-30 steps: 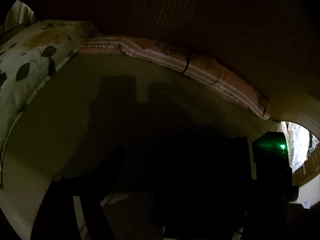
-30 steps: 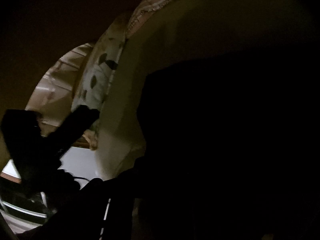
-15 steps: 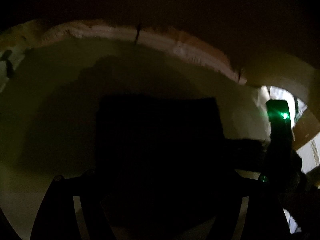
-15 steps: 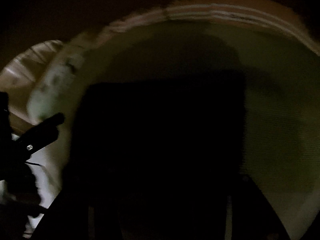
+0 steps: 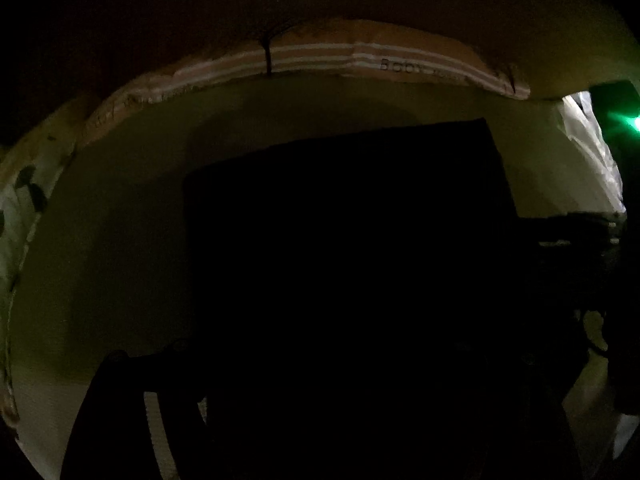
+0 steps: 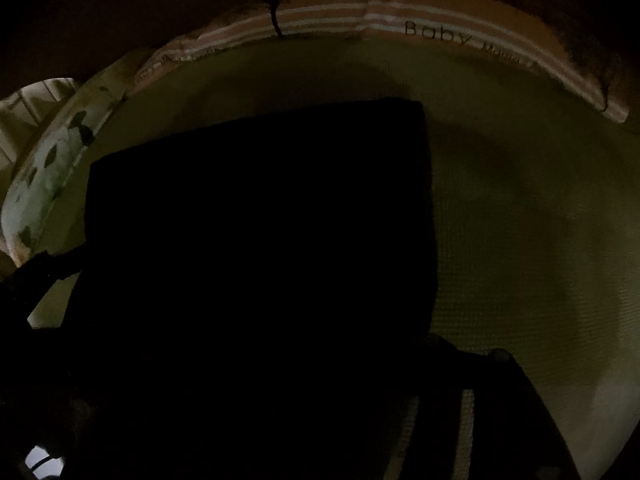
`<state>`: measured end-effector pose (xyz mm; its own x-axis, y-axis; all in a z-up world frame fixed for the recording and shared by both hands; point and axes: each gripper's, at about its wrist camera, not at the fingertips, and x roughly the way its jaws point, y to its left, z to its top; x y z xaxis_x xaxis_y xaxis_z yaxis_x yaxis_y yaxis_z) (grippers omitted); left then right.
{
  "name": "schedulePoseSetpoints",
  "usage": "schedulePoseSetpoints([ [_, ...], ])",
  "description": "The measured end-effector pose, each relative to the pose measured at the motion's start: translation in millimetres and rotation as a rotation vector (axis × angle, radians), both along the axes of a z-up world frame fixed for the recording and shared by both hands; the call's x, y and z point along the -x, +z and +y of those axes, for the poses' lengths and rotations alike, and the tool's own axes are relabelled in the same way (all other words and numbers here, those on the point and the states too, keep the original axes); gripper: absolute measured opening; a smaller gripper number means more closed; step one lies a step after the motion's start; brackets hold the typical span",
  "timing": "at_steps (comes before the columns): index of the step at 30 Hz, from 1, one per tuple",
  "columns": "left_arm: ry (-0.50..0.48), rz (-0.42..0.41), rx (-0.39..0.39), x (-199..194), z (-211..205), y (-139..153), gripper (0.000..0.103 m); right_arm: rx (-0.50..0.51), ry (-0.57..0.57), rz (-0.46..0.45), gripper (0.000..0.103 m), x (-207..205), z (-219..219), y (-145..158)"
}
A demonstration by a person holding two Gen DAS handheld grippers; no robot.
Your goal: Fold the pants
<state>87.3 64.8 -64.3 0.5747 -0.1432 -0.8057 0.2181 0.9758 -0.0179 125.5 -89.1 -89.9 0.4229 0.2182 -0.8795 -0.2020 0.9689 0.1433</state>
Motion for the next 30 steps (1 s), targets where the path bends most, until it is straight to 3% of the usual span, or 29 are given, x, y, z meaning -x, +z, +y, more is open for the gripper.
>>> schedulePoseSetpoints([
  [7, 0.019, 0.015, 0.093, -5, 13, -3, 0.08, -0.046, -0.008, 0.015, 0.067, 1, -8, 0],
  [14, 0.049, 0.028, 0.112, -4, 14, -6, 0.08, -0.037, -0.012, 0.035, 0.073, -2, -4, 2],
  [19, 0.09, 0.059, 0.077, -6, 10, -9, 0.08, -0.026, -0.016, 0.041, 0.075, -2, -1, 2],
  [23, 0.091, 0.056, 0.021, -5, 2, -14, 0.082, -0.033, -0.019, 0.05, 0.082, -2, 1, 1],
  [30, 0.104, 0.07, 0.028, -7, 2, -14, 0.083, -0.03, -0.022, 0.058, 0.087, -3, 5, 0],
])
